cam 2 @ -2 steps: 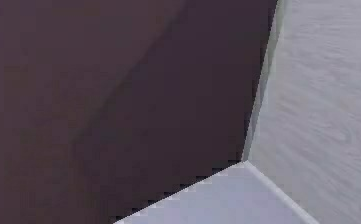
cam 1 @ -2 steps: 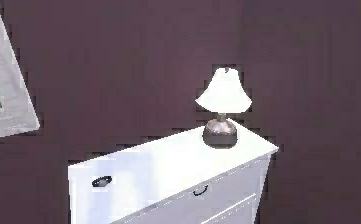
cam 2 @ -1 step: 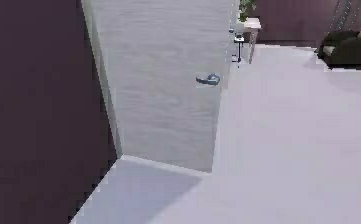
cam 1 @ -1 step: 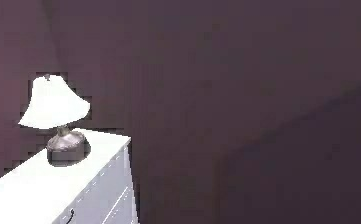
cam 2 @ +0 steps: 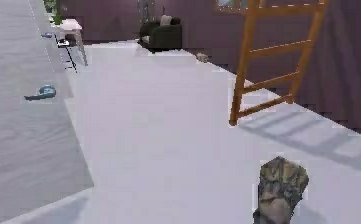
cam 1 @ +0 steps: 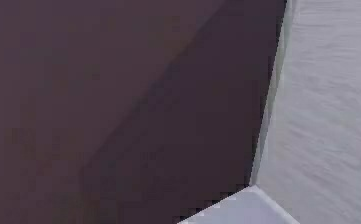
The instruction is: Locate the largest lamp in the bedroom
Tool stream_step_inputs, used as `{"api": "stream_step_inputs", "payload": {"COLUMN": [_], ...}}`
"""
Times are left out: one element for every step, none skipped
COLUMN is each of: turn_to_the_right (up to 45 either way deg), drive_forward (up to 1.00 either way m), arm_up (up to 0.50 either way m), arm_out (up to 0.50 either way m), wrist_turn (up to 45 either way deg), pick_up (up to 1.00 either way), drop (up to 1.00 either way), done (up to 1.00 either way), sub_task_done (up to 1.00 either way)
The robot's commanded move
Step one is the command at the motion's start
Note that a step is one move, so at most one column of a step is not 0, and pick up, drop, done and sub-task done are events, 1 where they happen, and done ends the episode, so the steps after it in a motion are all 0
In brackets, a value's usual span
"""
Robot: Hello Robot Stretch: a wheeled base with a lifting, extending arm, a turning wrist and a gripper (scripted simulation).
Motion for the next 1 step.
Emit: {"api": "stream_step_inputs", "payload": {"turn_to_the_right": [45.0], "drive_forward": [0.0], "arm_up": [0.0], "arm_out": [0.0], "wrist_turn": [0.0], "pick_up": [0.0], "drop": [0.0], "done": [0.0], "sub_task_done": [0.0]}}
